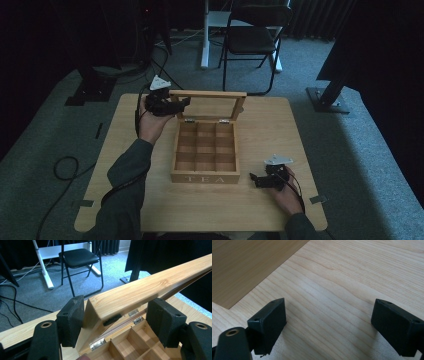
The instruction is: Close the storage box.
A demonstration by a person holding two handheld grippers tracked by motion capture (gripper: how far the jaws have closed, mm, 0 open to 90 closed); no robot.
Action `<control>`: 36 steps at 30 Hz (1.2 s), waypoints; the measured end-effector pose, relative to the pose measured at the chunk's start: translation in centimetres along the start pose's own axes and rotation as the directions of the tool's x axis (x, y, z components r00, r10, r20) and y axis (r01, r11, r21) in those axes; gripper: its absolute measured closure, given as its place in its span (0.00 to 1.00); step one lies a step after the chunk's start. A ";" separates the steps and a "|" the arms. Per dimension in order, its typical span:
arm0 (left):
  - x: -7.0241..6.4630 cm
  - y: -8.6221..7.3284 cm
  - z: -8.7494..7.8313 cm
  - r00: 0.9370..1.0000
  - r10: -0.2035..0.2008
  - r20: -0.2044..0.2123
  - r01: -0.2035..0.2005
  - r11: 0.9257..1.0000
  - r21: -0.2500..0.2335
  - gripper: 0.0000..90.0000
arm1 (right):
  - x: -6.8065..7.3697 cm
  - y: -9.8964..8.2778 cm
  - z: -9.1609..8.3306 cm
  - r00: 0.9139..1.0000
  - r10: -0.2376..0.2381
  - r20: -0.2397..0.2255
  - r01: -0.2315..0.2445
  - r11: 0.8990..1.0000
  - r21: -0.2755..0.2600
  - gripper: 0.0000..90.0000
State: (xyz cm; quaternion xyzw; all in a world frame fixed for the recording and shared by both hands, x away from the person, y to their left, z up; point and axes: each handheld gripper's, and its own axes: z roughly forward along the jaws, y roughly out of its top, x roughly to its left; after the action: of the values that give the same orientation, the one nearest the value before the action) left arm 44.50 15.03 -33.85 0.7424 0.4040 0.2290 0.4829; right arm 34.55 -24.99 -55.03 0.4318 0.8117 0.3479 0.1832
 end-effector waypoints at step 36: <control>-2.2 -2.3 -1.5 0.999 0.005 -0.047 -0.003 0.999 0.038 0.31 | 0.1 0.0 -0.1 1.000 0.002 0.003 -0.002 1.000 0.000 0.14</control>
State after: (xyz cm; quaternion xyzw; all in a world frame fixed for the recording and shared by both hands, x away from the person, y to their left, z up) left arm 41.25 14.52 -35.17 0.7464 0.4182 0.2398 0.4587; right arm 34.45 -24.97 -55.03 0.4330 0.8110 0.3476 0.1843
